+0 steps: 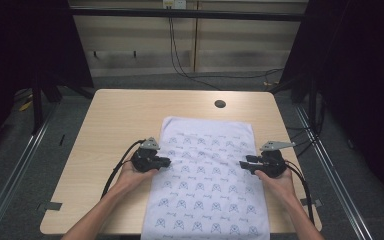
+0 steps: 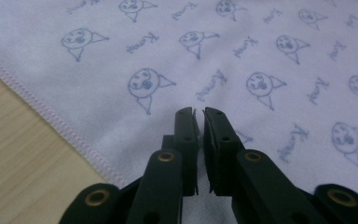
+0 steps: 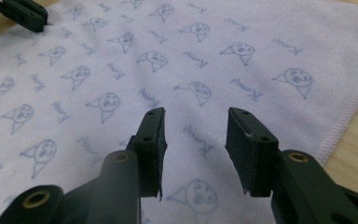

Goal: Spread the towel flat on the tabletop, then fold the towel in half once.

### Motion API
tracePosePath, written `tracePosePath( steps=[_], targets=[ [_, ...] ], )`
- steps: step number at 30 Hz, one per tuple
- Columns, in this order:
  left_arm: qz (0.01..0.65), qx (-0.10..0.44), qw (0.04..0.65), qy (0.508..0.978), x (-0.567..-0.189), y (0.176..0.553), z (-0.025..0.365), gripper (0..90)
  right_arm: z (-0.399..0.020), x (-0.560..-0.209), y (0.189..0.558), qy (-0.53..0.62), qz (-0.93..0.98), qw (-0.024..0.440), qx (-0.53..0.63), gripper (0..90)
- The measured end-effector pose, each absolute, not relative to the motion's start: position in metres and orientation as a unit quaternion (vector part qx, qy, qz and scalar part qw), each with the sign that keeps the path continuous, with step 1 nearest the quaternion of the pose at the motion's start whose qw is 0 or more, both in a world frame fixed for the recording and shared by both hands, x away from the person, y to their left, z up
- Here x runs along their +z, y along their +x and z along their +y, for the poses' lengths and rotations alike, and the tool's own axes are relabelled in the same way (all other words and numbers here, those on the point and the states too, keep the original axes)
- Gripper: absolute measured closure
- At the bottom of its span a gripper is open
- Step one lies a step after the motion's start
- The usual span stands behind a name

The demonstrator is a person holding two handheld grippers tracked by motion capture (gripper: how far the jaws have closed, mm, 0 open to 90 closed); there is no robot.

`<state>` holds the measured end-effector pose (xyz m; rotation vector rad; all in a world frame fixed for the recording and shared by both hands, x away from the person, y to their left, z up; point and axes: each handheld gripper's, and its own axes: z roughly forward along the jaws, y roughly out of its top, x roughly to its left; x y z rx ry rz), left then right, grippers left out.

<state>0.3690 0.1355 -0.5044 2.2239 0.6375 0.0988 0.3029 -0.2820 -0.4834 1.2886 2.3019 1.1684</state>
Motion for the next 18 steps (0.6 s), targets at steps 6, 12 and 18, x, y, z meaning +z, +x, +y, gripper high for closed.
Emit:
tracePosePath(
  steps=[6, 12, 18],
  targets=[
    [0.261, 0.034, 0.404, 0.876, -0.505, 0.361, 0.141, 87.2, -0.277, -0.489, 0.304, 0.439, 0.799, 0.128, 0.391, 55.3],
    [0.271, 0.018, 0.412, 0.87, -0.506, 0.357, 0.15, 87.7, -0.264, -0.502, 0.31, 0.431, 0.817, 0.13, 0.36, 61.0],
    [0.279, 0.008, 0.414, 0.866, -0.506, 0.345, 0.158, 88.6, -0.262, -0.501, 0.303, 0.433, 0.82, 0.135, 0.349, 86.3]
  ],
)
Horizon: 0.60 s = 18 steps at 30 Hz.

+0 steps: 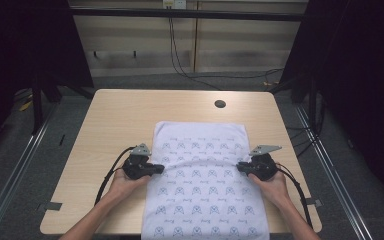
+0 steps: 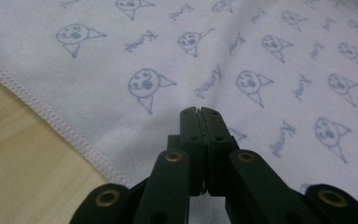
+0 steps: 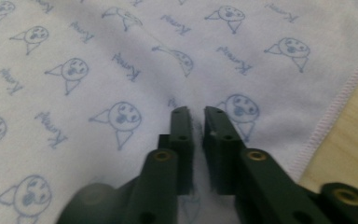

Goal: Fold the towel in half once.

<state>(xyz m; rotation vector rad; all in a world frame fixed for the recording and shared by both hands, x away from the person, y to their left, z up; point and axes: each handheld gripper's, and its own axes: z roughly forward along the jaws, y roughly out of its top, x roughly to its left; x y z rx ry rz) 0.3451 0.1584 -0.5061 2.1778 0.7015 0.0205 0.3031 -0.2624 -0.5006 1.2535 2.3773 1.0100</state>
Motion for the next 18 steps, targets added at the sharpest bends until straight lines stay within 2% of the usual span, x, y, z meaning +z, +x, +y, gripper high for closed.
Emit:
tracePosePath(
  steps=[5, 18],
  targets=[
    [0.278, -0.014, 0.42, 0.864, -0.507, 0.332, 0.165, 89.1, -0.258, -0.5, 0.287, 0.42, 0.828, 0.132, 0.348, 88.6],
    [0.262, -0.039, 0.394, 0.88, -0.5, 0.277, 0.18, 89.2, -0.25, -0.496, 0.247, 0.396, 0.844, 0.077, 0.353, 88.5]
  ],
)
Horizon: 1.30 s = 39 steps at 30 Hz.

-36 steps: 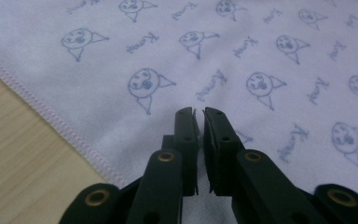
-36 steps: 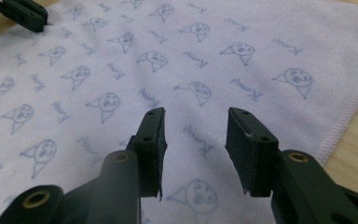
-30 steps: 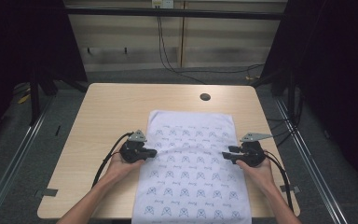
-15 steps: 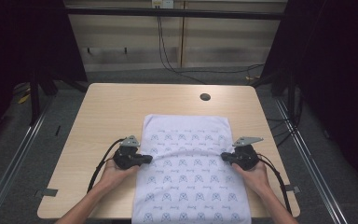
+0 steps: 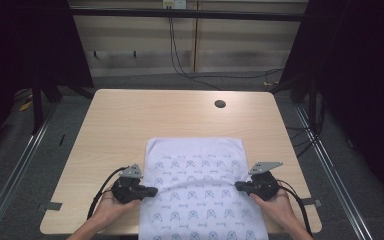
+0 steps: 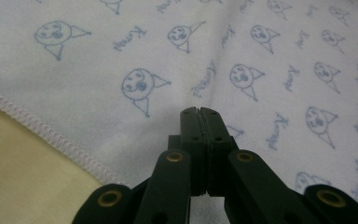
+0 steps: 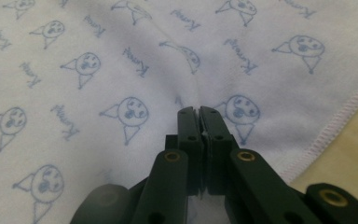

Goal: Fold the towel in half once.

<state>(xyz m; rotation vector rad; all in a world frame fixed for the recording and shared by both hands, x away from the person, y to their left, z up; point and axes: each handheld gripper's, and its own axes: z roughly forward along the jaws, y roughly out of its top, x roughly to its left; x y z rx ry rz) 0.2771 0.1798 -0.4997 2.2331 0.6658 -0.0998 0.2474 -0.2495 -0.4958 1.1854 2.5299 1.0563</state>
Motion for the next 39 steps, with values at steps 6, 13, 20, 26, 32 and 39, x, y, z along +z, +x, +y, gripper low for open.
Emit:
tracePosePath(
  steps=[6, 13, 20, 26, 32, 39],
  targets=[
    [0.251, -0.059, 0.379, 0.889, -0.496, 0.25, 0.184, 89.0, -0.246, -0.494, 0.219, 0.376, 0.856, 0.052, 0.351, 88.3],
    [0.243, -0.057, 0.41, 0.877, -0.486, 0.247, 0.189, 79.9, -0.246, -0.491, 0.209, 0.358, 0.862, 0.039, 0.357, 78.9],
    [0.299, 0.032, 0.429, 0.852, -0.465, 0.301, 0.201, 78.3, -0.263, -0.471, 0.252, 0.387, 0.824, 0.103, 0.402, 73.0],
    [0.32, 0.036, 0.46, 0.827, -0.457, 0.345, 0.2, 76.4, -0.271, -0.468, 0.302, 0.412, 0.811, 0.138, 0.393, 66.2],
    [0.344, 0.039, 0.458, 0.819, -0.466, 0.365, 0.204, 70.2, -0.271, -0.483, 0.344, 0.432, 0.804, 0.137, 0.385, 61.6],
    [0.35, 0.031, 0.427, 0.833, -0.487, 0.37, 0.206, 67.8, -0.26, -0.499, 0.35, 0.434, 0.811, 0.145, 0.363, 55.4]
  ],
)
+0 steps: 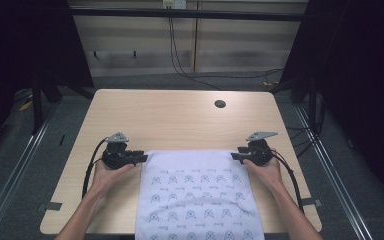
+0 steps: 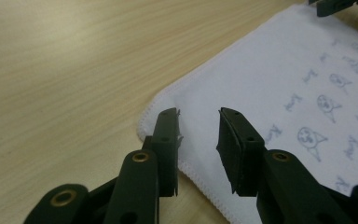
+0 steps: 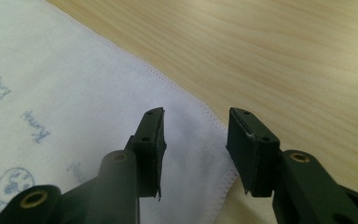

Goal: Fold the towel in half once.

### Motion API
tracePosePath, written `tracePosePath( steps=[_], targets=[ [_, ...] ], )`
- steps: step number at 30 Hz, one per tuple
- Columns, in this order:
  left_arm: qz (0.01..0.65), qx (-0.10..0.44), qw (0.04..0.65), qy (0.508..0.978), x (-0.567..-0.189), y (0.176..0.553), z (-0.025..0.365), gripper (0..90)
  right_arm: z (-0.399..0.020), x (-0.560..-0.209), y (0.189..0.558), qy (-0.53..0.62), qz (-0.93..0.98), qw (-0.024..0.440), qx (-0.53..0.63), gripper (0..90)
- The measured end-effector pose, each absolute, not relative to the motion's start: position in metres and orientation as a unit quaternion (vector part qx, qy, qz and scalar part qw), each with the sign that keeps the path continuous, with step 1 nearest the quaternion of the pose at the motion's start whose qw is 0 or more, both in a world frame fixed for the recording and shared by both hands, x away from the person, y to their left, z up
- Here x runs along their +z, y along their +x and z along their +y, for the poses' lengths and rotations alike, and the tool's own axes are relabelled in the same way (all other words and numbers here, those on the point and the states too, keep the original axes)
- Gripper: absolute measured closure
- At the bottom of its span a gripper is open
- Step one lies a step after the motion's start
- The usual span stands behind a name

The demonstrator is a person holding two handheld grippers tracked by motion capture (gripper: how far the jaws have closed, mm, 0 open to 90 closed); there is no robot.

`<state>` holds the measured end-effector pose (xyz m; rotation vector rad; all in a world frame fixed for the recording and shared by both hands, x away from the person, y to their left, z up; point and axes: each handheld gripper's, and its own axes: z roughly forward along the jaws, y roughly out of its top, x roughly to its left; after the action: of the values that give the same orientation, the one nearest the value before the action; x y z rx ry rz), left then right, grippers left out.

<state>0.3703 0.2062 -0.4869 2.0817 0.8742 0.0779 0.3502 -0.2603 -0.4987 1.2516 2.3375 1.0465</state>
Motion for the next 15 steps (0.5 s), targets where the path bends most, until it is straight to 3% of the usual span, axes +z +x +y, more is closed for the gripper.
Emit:
tracePosePath(
  steps=[11, 14, 15],
  targets=[
    [0.361, 0.052, 0.418, 0.832, -0.487, 0.374, 0.203, 62.4, -0.259, -0.505, 0.348, 0.441, 0.811, 0.151, 0.354, 51.3],
    [0.357, 0.055, 0.423, 0.831, -0.488, 0.376, 0.202, 60.4, -0.256, -0.504, 0.347, 0.437, 0.815, 0.158, 0.346, 56.1],
    [0.363, 0.051, 0.416, 0.833, -0.49, 0.38, 0.201, 59.1, -0.255, -0.504, 0.346, 0.434, 0.817, 0.153, 0.349, 66.1]
  ],
)
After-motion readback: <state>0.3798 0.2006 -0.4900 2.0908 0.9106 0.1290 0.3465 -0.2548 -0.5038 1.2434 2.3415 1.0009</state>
